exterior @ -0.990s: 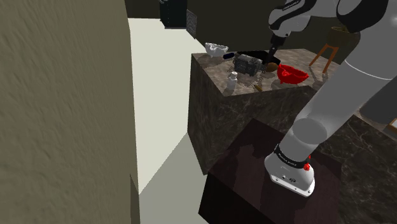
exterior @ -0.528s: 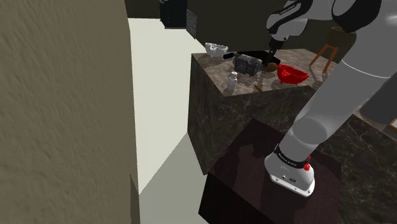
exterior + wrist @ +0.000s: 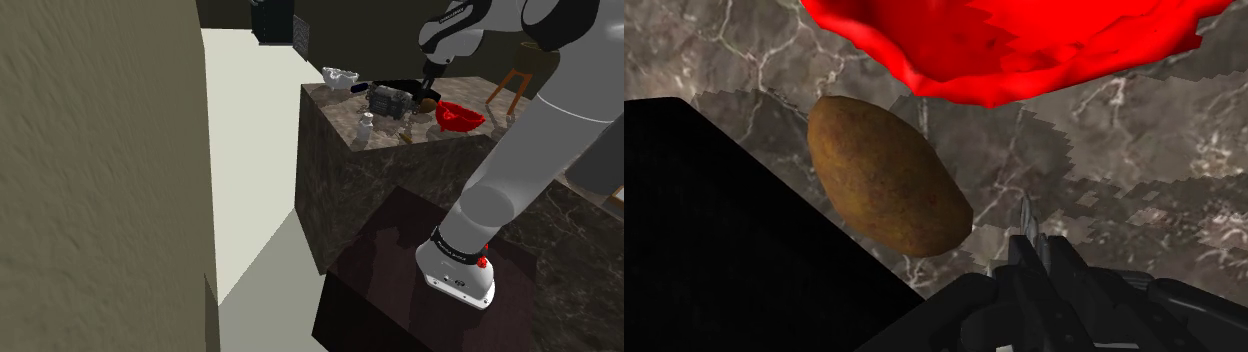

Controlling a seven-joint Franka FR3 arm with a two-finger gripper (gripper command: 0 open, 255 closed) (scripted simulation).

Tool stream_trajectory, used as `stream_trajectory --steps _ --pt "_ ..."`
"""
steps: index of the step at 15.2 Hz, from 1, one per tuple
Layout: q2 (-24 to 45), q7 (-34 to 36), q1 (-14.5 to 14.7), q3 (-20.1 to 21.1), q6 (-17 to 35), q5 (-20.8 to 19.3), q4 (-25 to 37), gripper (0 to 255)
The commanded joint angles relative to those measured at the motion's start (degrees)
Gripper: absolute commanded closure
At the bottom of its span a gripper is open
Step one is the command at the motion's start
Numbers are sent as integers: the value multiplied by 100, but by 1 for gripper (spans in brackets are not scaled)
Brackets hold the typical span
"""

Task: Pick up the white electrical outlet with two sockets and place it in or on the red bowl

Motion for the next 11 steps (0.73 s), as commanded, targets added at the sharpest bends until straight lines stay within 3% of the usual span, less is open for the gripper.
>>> stream_trajectory --steps 1,5,11 --pt "3 -1 1 1 1 1 -1 255" --pt "2 -1 1 0 2 0 -3 255" --pt "-201 120 5 55 -458 -163 307 255"
